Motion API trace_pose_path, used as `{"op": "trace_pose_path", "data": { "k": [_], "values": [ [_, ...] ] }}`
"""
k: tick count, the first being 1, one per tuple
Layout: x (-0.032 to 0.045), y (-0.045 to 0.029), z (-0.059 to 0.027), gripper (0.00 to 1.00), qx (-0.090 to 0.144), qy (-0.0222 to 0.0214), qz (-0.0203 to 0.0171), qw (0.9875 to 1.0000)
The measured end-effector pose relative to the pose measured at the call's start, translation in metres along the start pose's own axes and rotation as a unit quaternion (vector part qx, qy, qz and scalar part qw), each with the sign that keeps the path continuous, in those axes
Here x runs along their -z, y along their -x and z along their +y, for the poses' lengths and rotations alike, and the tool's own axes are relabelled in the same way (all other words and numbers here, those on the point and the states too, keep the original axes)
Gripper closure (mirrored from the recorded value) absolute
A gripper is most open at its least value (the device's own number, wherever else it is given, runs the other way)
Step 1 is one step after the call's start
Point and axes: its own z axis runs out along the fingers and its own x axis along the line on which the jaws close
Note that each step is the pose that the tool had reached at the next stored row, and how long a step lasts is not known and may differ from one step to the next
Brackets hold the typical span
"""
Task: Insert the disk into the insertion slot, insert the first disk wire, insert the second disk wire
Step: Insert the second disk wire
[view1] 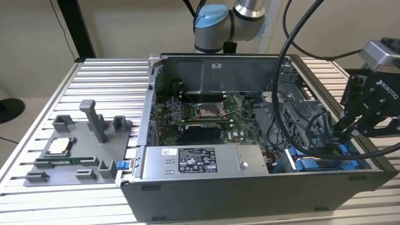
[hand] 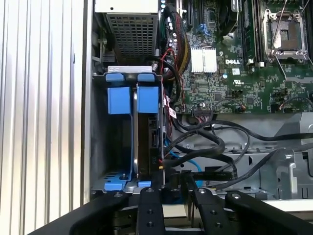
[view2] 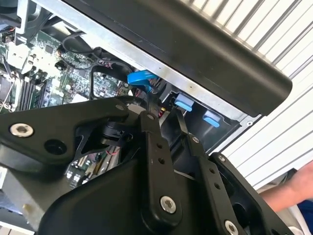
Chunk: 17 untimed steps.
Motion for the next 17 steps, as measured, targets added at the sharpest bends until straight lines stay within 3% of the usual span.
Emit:
{"op": "trace_pose_path", "data": {
  "k": [11,12,17],
  "values": [
    [-0.0001,-0.0001,0.0002,0.00,0.000,0.0001,-0.0016,1.0000],
    [-0.0001,-0.0001,0.0002,1.00,0.000,0.0001,-0.0016,1.0000],
    [-0.0001,-0.0001,0.0002,1.00,0.000,0.0001,-0.0016,1.0000]
  ]
}}
